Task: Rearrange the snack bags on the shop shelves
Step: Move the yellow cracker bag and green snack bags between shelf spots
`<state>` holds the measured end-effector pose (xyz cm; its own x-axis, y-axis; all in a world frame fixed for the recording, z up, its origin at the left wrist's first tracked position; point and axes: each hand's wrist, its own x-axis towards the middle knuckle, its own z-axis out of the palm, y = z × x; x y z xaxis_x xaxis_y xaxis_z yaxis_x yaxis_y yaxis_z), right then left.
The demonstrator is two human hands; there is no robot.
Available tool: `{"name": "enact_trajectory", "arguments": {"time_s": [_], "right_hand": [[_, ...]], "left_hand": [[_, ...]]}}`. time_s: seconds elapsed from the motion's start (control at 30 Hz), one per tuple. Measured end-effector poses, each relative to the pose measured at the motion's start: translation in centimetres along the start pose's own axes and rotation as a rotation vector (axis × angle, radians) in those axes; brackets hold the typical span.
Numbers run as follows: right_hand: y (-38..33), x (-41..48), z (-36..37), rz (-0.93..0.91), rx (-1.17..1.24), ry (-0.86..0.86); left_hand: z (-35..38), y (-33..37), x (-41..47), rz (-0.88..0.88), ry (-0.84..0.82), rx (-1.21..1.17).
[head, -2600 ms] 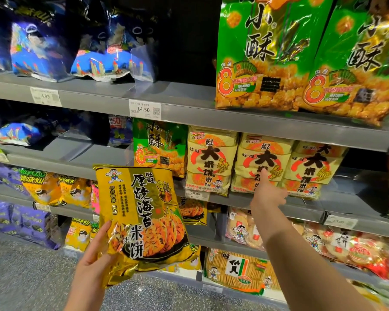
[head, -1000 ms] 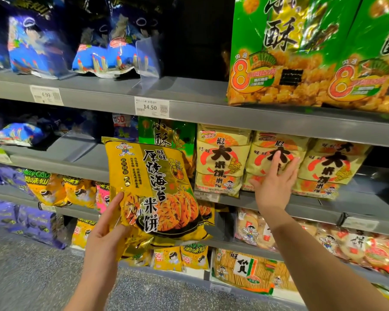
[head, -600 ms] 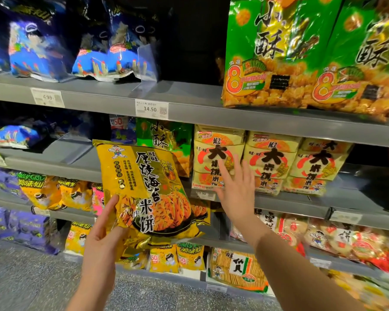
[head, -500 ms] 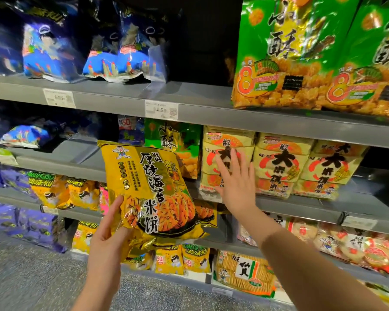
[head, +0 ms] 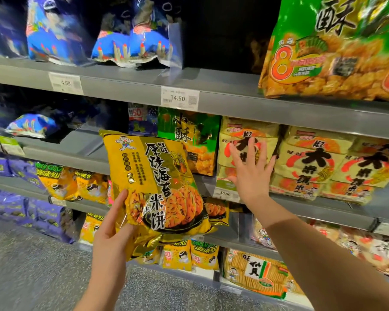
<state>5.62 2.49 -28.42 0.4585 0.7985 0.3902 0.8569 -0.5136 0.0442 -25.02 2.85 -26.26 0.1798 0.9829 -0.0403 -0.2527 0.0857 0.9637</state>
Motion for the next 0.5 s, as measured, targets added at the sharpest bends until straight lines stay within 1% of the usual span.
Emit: {"name": "enact_trajectory", "arguments": {"time_s": [0.1,0.3,0.43,0.5], "right_hand": [[-0.2,-0.3,-0.3,-0.003,-0.013,-0.001],[-0.2,-1.3,-0.9,-0.010,-0.086,0.067],[-0.7,-2.5,-2.0,-0.046,0.011,0.203],[-1.6,-3.4,-2.4,-0.064,0.082,0.228]], "left_hand": [[-0.3,0.1,-0.3,0.005,-0.007,-0.004],[-1.0,0.4,-1.6,-0.013,0.000,0.000],[-1.2,1.0,-2.3,-0.023,0.028,-0.016],[-1.5,1.3,-2.5,-0.023,0.050,-0.023]]}}
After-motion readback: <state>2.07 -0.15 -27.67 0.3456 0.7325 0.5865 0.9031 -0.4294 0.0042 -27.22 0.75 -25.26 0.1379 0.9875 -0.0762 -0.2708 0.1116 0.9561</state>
